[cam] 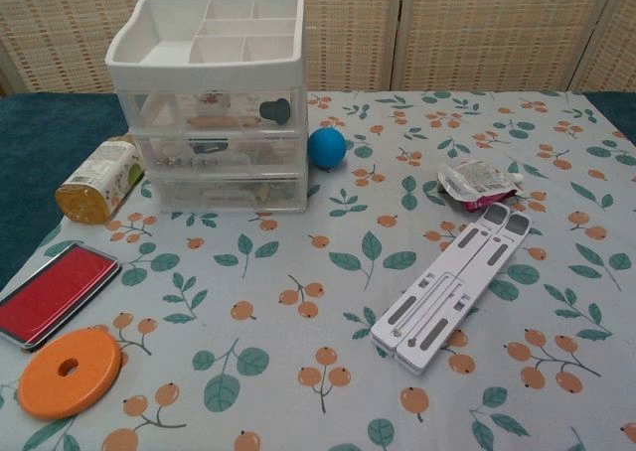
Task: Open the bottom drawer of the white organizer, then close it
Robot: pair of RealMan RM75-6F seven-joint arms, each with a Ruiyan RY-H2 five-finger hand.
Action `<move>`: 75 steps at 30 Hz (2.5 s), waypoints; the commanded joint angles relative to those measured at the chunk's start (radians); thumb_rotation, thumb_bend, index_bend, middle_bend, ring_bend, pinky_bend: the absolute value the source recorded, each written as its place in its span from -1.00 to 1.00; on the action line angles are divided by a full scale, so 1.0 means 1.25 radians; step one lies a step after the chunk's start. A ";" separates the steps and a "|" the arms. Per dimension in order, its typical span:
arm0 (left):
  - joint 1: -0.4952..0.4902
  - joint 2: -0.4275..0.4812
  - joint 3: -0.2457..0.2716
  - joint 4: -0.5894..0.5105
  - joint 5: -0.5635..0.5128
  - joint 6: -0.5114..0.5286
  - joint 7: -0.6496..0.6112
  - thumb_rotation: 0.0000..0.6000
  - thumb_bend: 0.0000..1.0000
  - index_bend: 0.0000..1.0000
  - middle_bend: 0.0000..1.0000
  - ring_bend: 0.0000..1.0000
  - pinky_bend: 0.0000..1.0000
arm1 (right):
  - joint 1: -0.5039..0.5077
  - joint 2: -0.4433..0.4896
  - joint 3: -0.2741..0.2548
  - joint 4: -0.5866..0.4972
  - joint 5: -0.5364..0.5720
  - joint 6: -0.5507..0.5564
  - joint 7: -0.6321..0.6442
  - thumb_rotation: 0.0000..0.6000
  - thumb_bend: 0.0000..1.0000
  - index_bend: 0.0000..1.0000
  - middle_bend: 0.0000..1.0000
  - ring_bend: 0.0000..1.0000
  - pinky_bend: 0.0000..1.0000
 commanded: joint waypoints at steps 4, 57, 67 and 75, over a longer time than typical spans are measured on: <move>0.001 -0.004 -0.003 0.007 0.008 0.009 -0.007 1.00 -0.59 -0.23 0.00 -0.16 0.02 | 0.003 -0.001 0.001 -0.002 0.002 -0.001 -0.003 1.00 -0.16 -1.00 -0.80 -1.00 -0.95; -0.365 -0.350 -0.119 0.055 -0.230 -0.531 -0.592 1.00 -0.59 -0.68 1.00 1.00 1.00 | -0.032 0.022 0.000 -0.013 -0.003 0.060 0.000 1.00 -0.16 -1.00 -0.80 -1.00 -0.95; -0.382 -0.420 -0.180 0.108 -0.423 -0.574 -0.645 1.00 -0.55 -0.71 1.00 1.00 1.00 | -0.024 0.019 0.002 -0.014 0.004 0.043 -0.006 1.00 -0.16 -1.00 -0.80 -1.00 -0.95; -0.398 -0.468 -0.233 0.130 -0.565 -0.559 -0.642 1.00 -0.53 -0.79 1.00 1.00 1.00 | -0.027 0.021 0.003 -0.015 0.006 0.046 -0.005 1.00 -0.16 -1.00 -0.80 -1.00 -0.95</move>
